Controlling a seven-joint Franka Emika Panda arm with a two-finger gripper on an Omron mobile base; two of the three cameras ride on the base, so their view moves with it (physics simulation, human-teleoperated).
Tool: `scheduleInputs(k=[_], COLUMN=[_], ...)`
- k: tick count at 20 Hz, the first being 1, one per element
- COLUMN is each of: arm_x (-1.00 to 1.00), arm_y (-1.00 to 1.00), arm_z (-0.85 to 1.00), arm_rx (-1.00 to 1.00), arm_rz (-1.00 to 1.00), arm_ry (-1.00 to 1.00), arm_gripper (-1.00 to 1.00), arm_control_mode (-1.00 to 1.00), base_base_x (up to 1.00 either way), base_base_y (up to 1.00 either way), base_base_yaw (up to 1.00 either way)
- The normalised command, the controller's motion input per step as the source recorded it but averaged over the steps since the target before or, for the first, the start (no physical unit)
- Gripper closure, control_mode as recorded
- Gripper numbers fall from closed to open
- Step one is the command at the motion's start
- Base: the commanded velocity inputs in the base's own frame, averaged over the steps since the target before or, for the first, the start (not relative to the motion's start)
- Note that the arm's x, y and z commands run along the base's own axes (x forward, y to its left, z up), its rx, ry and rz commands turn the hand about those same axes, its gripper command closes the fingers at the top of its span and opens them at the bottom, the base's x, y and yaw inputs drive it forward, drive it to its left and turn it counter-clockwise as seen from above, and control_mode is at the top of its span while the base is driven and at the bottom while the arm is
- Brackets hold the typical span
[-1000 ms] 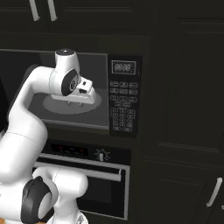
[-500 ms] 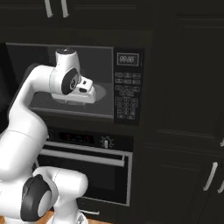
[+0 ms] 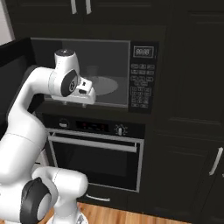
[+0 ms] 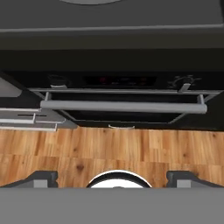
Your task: Close the microwave door.
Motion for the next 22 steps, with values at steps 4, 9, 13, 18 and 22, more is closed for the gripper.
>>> scheduleInputs(k=[4,9,13,18,22], arm_x=[0.0,0.0,0.0,-0.08,-0.87], arm_y=[0.0,0.0,0.0,0.01,0.01], arm_z=[0.0,0.0,0.0,0.0,0.2], arm_rx=[0.0,0.0,0.0,0.0,0.0], arm_rz=[0.0,0.0,0.0,0.0,-0.05], arm_ry=[0.0,0.0,0.0,0.0,-0.19], arm_gripper=[-1.0,-1.0,-1.0,-1.0,-1.0], arm_control_mode=[1.0,1.0,1.0,-1.0,-1.0], base_base_x=[-0.45,-0.51,-0.25,0.0,0.0], base_base_y=[0.05,0.01,0.02,0.0,0.0], base_base_yaw=[0.0,0.0,0.0,0.0,0.0])
